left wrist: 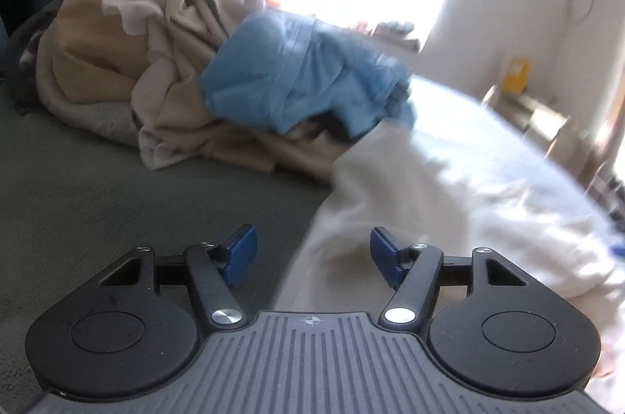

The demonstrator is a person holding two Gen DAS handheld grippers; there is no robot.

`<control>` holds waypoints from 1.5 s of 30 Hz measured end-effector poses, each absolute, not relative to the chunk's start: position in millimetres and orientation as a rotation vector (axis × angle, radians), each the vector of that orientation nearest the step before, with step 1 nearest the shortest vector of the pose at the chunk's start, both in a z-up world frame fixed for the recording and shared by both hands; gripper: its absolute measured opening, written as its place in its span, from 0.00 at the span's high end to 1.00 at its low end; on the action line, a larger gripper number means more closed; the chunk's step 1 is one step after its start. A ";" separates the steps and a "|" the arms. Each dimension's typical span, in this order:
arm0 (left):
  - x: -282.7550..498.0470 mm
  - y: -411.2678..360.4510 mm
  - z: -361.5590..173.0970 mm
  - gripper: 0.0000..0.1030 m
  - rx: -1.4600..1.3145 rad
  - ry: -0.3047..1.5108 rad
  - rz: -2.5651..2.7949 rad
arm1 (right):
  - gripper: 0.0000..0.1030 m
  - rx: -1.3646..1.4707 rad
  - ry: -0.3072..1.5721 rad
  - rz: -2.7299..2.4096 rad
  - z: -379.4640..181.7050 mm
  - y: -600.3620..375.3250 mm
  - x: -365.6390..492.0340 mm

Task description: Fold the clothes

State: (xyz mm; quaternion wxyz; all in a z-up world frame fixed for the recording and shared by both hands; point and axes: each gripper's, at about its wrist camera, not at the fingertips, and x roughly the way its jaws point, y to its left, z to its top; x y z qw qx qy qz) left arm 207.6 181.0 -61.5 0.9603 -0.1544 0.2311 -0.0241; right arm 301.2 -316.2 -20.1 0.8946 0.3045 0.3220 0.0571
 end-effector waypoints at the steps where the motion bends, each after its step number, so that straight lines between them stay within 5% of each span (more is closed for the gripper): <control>1: 207.7 181.1 -60.6 0.37 -0.327 0.454 -0.065 | 0.47 0.609 0.685 0.132 -21.4 -312.4 310.2; 12: 243.3 161.6 -86.7 0.37 -0.295 0.568 -0.034 | 0.48 0.461 0.836 0.147 -46.3 -310.9 345.0; 15: 244.1 162.7 -90.1 0.37 -0.303 0.572 -0.038 | 0.81 0.368 0.846 0.209 -43.4 -295.1 340.8; 18: 240.3 162.8 -91.7 0.36 -0.300 0.562 -0.038 | 0.94 0.276 0.793 0.200 -32.6 -284.5 331.0; 25: 232.7 165.2 -86.1 0.36 -0.319 0.512 -0.075 | 0.95 0.233 0.562 0.081 23.4 -314.1 298.8; 32: 232.7 161.4 -86.2 0.36 -0.309 0.532 -0.075 | 0.93 0.182 0.692 -0.063 -14.4 -338.8 303.5; 35: 232.9 162.6 -89.1 0.36 -0.317 0.556 -0.069 | 0.81 0.129 0.764 -0.152 -30.7 -338.9 307.6; 40: 233.5 160.6 -91.0 0.36 -0.305 0.570 -0.065 | 0.69 0.072 0.577 -0.193 10.5 -315.7 290.9; 45: 232.7 161.8 -94.8 0.36 -0.310 0.570 -0.069 | 0.58 -0.091 0.522 0.195 40.6 -198.6 307.0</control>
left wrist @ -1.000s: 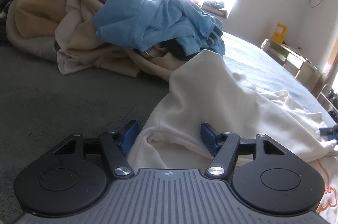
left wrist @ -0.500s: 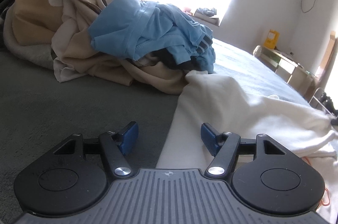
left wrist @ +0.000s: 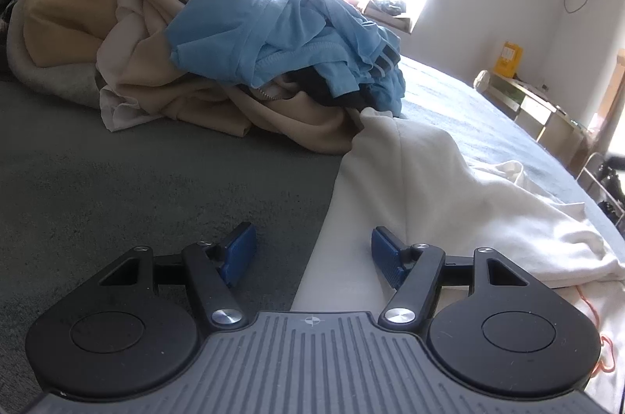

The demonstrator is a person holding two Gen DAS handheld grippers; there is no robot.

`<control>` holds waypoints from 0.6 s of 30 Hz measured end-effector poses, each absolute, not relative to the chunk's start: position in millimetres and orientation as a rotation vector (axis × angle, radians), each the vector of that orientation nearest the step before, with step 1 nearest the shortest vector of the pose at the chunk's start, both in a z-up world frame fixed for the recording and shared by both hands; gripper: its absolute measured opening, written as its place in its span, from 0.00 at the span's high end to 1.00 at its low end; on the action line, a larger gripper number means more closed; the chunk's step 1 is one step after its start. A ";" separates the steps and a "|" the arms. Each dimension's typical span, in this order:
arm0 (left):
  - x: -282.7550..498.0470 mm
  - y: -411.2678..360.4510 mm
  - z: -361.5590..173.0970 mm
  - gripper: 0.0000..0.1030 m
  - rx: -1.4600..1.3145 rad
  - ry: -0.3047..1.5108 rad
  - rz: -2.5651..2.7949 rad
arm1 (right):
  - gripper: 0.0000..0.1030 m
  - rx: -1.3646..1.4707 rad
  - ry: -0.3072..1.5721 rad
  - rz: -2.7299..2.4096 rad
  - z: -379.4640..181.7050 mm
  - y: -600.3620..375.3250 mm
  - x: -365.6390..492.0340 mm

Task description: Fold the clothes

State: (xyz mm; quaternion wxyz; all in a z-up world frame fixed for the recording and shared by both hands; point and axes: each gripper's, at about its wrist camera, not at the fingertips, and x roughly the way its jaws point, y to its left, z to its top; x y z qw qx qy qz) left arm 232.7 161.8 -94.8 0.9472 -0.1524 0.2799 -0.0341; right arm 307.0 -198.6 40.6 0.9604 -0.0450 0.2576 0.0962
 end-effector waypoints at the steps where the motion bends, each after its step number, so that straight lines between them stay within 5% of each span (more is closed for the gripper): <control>1: 232.6 162.6 -95.4 0.36 -0.315 0.570 -0.072 | 0.58 -0.115 0.527 0.282 41.4 -171.9 313.3; 5: 231.4 167.2 -97.9 0.35 -0.346 0.566 -0.090 | 0.58 -0.107 0.630 0.493 31.6 -88.2 364.8; 15: 230.2 168.0 -100.1 0.34 -0.360 0.561 -0.104 | 0.59 0.503 1.221 0.595 -54.2 -59.7 492.6; 16: 230.3 168.2 -100.3 0.34 -0.362 0.561 -0.105 | 0.61 0.512 1.232 0.623 -58.7 -57.3 493.2; 18: 230.0 168.4 -100.5 0.34 -0.363 0.561 -0.106 | 0.88 0.493 1.165 0.642 -54.6 -58.5 486.0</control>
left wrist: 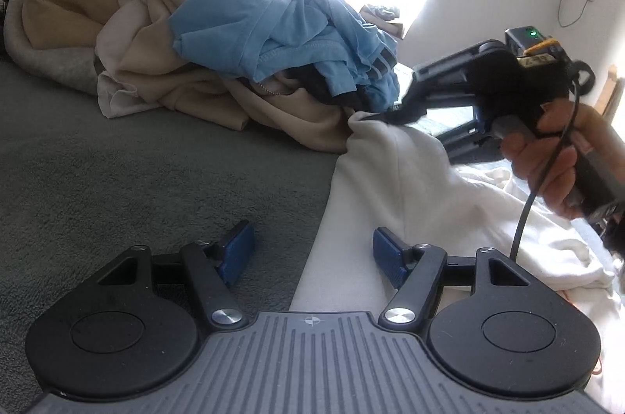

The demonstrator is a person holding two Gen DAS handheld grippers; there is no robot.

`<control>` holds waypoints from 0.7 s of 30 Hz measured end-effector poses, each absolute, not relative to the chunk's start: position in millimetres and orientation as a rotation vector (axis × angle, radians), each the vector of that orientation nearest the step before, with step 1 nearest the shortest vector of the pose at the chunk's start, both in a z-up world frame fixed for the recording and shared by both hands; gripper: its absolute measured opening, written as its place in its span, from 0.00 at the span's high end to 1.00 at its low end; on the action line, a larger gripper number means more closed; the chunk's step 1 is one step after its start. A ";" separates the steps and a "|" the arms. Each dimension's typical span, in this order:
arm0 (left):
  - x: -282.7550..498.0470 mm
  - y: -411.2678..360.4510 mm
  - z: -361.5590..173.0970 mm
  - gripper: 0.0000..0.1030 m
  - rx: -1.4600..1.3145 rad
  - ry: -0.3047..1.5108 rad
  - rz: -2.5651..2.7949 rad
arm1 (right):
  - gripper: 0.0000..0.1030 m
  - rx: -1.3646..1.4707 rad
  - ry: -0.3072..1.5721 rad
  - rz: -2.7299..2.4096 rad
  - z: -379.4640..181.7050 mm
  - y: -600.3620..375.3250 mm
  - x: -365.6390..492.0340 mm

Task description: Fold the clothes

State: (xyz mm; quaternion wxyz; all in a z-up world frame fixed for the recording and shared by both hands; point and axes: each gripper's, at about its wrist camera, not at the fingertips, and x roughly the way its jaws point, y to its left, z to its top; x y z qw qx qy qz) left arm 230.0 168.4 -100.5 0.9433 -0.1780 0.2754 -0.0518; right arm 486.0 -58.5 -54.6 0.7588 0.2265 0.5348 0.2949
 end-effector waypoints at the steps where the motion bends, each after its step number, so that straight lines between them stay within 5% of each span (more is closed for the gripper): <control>1: 229.8 168.2 -100.6 0.34 -0.360 0.562 -0.105 | 0.90 0.494 1.115 0.659 -50.2 -60.9 481.6; 8: 229.6 167.8 -101.5 0.34 -0.355 0.565 -0.102 | 0.98 0.573 0.849 0.674 -28.9 -87.5 475.3; 21: 220.0 183.6 -95.9 0.34 -0.459 0.523 -0.143 | 0.92 0.541 0.716 0.595 3.5 -111.3 452.5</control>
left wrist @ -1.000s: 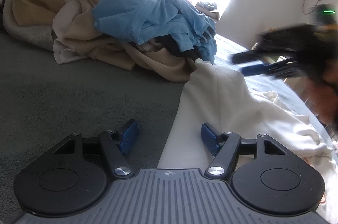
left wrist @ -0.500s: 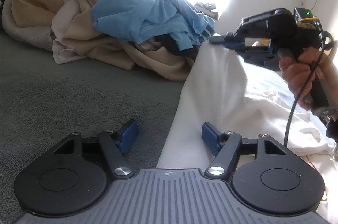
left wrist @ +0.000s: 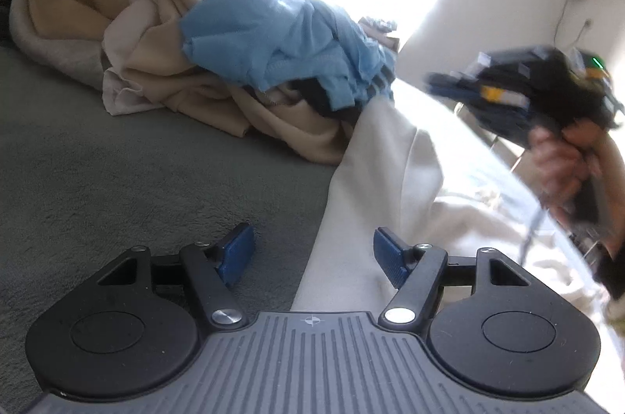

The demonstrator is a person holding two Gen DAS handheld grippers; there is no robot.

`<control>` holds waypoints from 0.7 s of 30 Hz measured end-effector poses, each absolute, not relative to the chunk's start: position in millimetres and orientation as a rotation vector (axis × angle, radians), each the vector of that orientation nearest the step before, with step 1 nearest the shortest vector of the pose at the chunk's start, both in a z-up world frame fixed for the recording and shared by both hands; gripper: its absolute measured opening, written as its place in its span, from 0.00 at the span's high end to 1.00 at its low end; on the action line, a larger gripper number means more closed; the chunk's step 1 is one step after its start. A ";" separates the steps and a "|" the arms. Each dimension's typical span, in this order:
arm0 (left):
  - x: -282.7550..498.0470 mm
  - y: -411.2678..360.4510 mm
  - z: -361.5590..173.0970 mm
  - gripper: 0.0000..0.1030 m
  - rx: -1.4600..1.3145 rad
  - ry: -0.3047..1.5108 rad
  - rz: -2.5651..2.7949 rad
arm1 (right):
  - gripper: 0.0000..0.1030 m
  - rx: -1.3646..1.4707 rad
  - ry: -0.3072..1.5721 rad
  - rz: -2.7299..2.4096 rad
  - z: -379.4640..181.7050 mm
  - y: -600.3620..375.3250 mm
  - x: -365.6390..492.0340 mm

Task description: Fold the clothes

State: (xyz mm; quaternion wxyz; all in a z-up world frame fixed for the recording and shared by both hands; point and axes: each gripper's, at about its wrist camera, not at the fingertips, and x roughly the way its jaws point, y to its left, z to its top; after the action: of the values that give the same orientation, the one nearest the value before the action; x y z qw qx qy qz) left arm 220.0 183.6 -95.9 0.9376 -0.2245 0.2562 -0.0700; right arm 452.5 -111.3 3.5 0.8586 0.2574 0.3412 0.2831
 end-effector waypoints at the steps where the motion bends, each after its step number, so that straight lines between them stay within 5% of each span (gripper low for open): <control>1: 216.2 185.2 -92.8 0.34 -0.455 0.515 -0.155 | 0.92 0.535 0.715 0.586 10.9 -116.9 443.8; 6: 189.7 177.8 -72.9 0.34 -0.310 0.444 -0.253 | 0.71 0.438 0.812 0.586 27.7 -114.1 388.1; 10: 181.1 155.7 -70.1 0.34 -0.136 0.446 -0.283 | 0.71 0.094 0.789 0.599 23.8 -81.0 330.3; 15: 185.1 143.2 -77.4 0.36 -0.040 0.506 -0.214 | 0.69 -0.670 0.521 0.658 -5.7 -13.2 254.9; 21: 190.6 157.9 -80.7 0.52 -0.113 0.545 -0.148 | 0.69 -1.038 0.436 0.686 -48.9 18.9 238.0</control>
State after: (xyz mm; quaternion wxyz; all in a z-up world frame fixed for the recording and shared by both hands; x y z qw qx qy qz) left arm 190.6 157.9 -80.7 0.9588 -0.0558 0.2687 -0.0729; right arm 238.0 18.9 -48.9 0.7904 -0.4824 0.2027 0.3185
